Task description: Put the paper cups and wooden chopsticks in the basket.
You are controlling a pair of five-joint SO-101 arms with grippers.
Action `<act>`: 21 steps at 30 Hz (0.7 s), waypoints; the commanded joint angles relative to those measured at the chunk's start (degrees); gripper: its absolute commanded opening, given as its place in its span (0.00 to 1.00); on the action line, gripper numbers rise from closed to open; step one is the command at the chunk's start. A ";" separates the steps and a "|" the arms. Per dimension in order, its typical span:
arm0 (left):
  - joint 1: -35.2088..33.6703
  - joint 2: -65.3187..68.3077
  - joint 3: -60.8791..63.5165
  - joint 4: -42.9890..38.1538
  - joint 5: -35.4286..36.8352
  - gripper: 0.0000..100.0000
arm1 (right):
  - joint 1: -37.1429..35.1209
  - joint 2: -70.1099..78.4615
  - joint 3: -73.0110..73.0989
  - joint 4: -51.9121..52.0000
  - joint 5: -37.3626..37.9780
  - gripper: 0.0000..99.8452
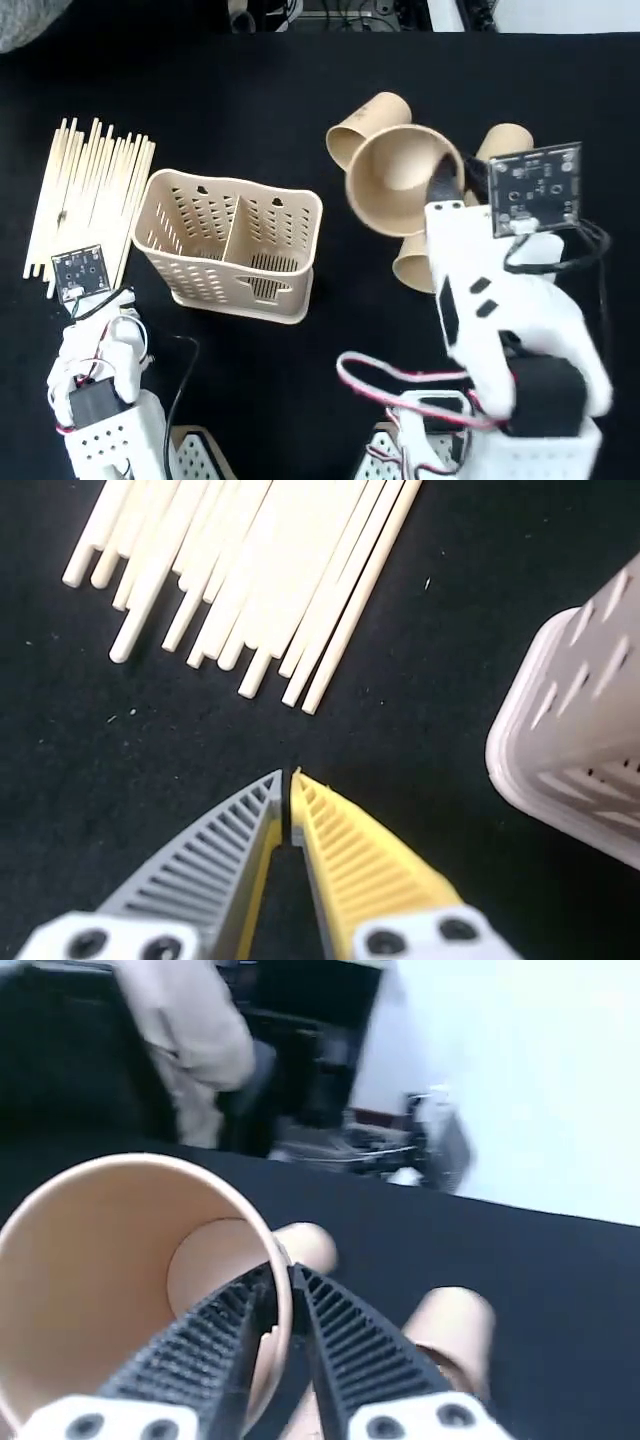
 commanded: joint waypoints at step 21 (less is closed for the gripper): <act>-0.22 -0.44 1.10 -0.26 -0.62 0.03 | -28.13 42.51 -44.79 28.40 -2.55 0.01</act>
